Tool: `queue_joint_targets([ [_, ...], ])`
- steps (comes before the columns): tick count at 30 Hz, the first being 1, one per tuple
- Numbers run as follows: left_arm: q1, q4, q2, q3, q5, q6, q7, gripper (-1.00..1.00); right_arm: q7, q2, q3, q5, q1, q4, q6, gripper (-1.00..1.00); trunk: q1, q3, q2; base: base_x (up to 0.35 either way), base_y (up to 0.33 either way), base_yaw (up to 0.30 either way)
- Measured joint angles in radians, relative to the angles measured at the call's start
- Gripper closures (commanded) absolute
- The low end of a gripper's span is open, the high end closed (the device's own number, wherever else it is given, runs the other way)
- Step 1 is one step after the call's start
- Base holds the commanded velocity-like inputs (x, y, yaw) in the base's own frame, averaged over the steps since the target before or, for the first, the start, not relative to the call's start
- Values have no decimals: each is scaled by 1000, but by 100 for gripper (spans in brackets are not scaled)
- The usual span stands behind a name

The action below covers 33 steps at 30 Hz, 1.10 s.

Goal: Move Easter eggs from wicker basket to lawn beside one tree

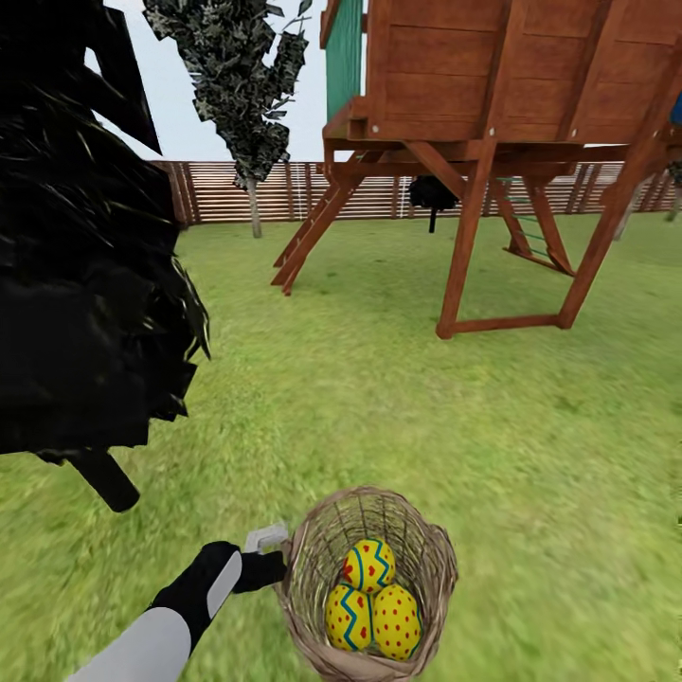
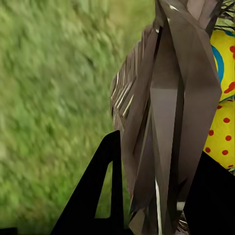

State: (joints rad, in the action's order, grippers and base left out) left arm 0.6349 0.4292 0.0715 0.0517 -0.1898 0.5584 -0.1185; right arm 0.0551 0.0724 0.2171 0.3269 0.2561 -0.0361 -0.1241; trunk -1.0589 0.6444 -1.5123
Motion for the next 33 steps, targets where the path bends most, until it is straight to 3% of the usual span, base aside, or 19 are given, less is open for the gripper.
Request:
queue_joint_targets([
  [8, 0, 0, 0, 0, -7, 1, 0, 100, 0, -3, 0, -2, 0, 1, 0, -100, 0, 0, 0, 318, 0, -232],
  [29, 0, 1, 0, 0, -1, 0, 0, 100, -9, -1, 0, 5, 0, 3, 0, -100, 0, 0, 0, 319, -13, 0],
  [33, 0, 2, 0, 1, -4, 1, 0, 100, -11, -3, 0, 6, 0, 4, 0, -100, 0, 0, 0, 319, -74, 177],
])
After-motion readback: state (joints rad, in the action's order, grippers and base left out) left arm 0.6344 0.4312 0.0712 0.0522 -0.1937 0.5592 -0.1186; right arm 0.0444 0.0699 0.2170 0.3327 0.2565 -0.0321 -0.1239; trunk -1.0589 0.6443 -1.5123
